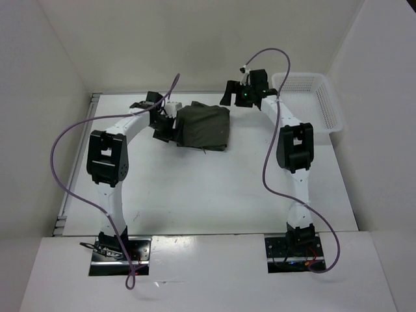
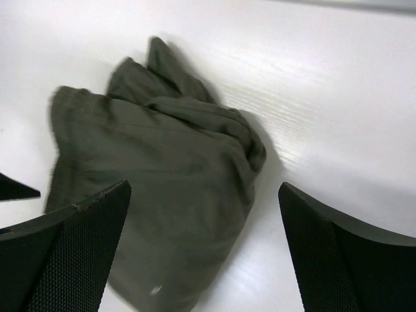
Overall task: Fold and stack the shorts
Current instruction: Fold the shorts
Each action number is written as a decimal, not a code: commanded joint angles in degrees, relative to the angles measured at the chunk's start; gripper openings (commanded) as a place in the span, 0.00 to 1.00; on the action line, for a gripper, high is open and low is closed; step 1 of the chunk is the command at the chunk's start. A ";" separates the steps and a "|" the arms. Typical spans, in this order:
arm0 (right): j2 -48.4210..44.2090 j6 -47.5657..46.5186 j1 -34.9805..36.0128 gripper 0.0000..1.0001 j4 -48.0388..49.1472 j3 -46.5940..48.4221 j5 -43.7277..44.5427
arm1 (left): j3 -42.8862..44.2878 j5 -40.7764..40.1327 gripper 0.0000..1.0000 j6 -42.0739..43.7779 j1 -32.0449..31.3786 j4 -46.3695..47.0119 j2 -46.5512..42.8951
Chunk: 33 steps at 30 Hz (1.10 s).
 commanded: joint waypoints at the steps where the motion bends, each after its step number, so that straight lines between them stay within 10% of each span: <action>1: -13.50 -4.54 -0.19 0.99 -0.36 -1.41 2.32 | 0.96 -5.02 0.93 0.23 0.24 0.36 -8.89; 16: -41.55 -24.94 -1.33 0.99 3.41 -32.52 35.27 | -11.16 -43.40 0.99 0.23 5.78 7.74 -26.21; 33: -57.91 -27.23 -8.72 0.99 7.11 -49.14 37.13 | -16.88 -45.37 0.99 0.23 5.78 9.68 -32.63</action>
